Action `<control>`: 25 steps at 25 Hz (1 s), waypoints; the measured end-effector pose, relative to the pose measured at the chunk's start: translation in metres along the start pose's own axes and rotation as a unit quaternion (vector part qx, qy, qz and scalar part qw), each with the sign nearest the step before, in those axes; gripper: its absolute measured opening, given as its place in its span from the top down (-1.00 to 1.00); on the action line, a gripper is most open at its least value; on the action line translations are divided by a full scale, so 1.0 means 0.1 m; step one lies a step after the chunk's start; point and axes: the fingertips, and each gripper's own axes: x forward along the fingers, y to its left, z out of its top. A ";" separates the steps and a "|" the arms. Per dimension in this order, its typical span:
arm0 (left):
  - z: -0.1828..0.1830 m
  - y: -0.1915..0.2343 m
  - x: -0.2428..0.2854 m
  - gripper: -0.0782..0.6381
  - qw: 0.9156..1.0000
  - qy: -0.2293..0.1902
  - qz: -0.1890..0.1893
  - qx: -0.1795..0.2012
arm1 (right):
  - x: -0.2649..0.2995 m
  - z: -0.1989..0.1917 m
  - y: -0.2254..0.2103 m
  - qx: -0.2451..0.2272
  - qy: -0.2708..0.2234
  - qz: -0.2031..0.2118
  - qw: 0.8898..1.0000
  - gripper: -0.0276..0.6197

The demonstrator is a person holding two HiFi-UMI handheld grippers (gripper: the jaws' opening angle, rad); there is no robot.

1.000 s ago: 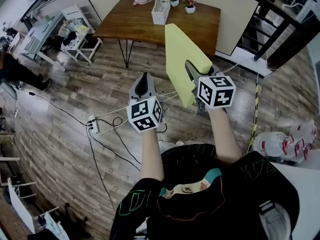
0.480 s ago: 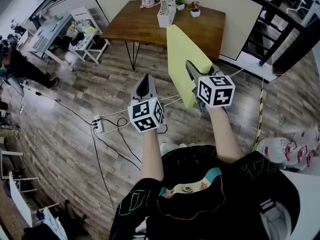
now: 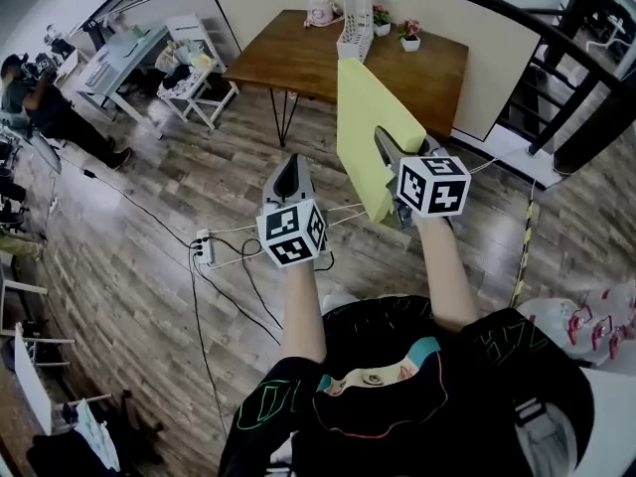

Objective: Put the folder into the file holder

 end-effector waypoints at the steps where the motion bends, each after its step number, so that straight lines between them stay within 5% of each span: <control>1: 0.02 0.02 0.00 0.78 1.000 -0.002 0.002 0.001 | 0.02 0.01 0.01 0.000 -0.001 0.002 1.000 0.40; 13: 0.32 0.19 0.01 0.78 0.999 -0.031 0.023 0.021 | 0.21 0.26 0.10 -0.006 -0.030 0.026 0.999 0.40; 25: 0.09 0.56 0.37 0.78 0.999 -0.013 0.042 -0.004 | 0.77 0.01 0.13 -0.003 0.007 0.050 0.999 0.40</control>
